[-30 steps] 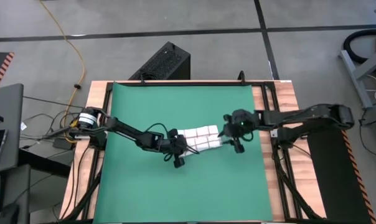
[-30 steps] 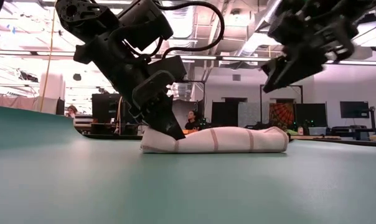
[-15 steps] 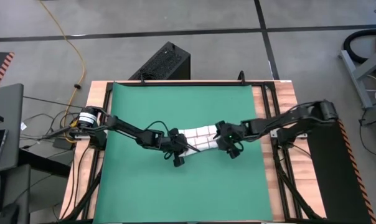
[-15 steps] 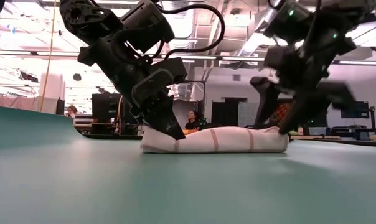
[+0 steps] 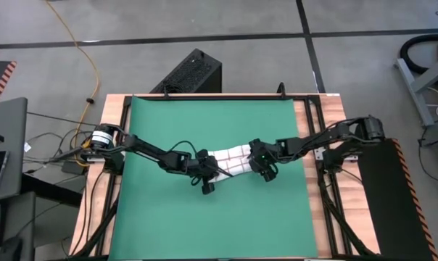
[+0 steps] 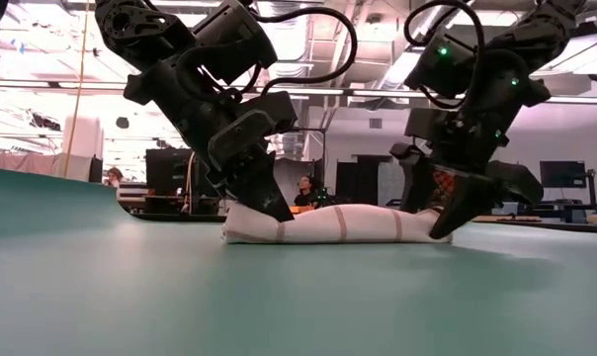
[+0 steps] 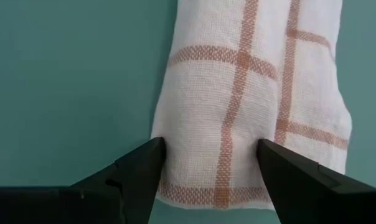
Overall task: Roll towel
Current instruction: Roll the white towel
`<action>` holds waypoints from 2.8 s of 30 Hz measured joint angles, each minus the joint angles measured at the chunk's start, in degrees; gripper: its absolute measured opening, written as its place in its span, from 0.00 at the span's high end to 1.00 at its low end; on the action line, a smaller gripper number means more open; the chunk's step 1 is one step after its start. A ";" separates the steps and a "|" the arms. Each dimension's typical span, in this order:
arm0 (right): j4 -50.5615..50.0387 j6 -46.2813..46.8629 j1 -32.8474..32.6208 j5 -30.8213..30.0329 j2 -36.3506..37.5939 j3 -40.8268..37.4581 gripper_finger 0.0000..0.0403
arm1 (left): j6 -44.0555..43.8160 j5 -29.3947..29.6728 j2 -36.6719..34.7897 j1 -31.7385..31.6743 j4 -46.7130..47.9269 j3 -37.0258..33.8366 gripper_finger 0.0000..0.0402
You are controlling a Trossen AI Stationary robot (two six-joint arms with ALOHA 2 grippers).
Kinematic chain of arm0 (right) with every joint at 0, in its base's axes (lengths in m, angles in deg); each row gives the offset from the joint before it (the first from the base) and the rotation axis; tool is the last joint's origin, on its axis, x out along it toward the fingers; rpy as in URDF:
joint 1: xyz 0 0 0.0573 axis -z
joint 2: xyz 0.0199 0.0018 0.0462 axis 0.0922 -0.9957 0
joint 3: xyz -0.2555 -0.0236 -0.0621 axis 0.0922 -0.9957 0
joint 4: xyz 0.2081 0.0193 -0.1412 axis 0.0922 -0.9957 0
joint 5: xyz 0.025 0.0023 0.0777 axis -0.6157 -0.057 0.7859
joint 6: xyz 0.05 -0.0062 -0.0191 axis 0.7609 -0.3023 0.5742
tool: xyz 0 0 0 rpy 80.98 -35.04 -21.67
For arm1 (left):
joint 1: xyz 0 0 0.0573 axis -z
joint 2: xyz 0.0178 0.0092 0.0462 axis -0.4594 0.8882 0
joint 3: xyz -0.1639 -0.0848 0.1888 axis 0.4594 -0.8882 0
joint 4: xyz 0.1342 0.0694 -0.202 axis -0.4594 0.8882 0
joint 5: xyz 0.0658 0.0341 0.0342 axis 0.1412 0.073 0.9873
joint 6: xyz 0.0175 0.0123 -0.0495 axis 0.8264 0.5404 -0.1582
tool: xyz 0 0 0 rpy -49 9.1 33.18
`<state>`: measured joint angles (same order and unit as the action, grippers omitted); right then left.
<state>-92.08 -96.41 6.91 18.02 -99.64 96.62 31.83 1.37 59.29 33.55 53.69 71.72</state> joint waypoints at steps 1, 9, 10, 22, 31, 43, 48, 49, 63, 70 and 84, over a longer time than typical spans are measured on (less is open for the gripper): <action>-0.14 -0.15 0.03 -0.76 0.94 0.03 0.29 | 0.02 -0.07 0.00 0.00 0.06 0.00 1.00; -3.55 -0.46 -0.80 2.29 12.99 1.10 0.29 | 0.44 -0.67 0.02 0.00 0.35 -0.01 1.00; -4.14 -0.46 -1.17 3.18 13.48 1.09 0.29 | 0.62 -0.71 0.02 0.00 0.31 -0.02 1.00; -3.62 -3.82 -1.99 2.05 5.82 1.04 0.29 | 0.91 -0.78 0.04 0.00 0.39 -0.04 1.00; -1.87 -2.30 -2.31 0.22 -4.09 1.37 0.30 | 0.93 -0.80 0.07 0.00 0.56 -0.04 1.00; -2.26 9.26 -0.85 -4.12 -4.47 1.30 0.80 | 0.93 -1.92 0.07 0.00 0.61 -0.04 1.00; -7.83 9.43 -0.80 -1.72 -2.39 2.78 0.87 | 0.16 -5.84 0.09 -0.11 0.18 -0.04 1.00; -9.13 9.86 -0.63 0.17 -1.71 3.23 0.87 | -0.58 -6.84 0.09 -0.11 0.07 -0.02 1.00; -26.26 16.99 6.68 30.35 1.18 9.67 0.87 | -8.34 -18.16 1.07 -1.00 -6.53 -0.13 1.00; -29.75 15.62 9.47 30.99 1.24 9.81 0.87 | -10.42 -19.51 -0.14 -1.23 -11.84 -0.16 1.00; -31.70 12.11 8.92 30.24 1.35 9.74 0.87 | 2.89 -10.08 0.61 -2.81 -13.59 1.92 1.00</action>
<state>-123.79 -84.30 15.83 48.26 -98.29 106.36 34.72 -8.71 59.89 30.73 40.10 73.64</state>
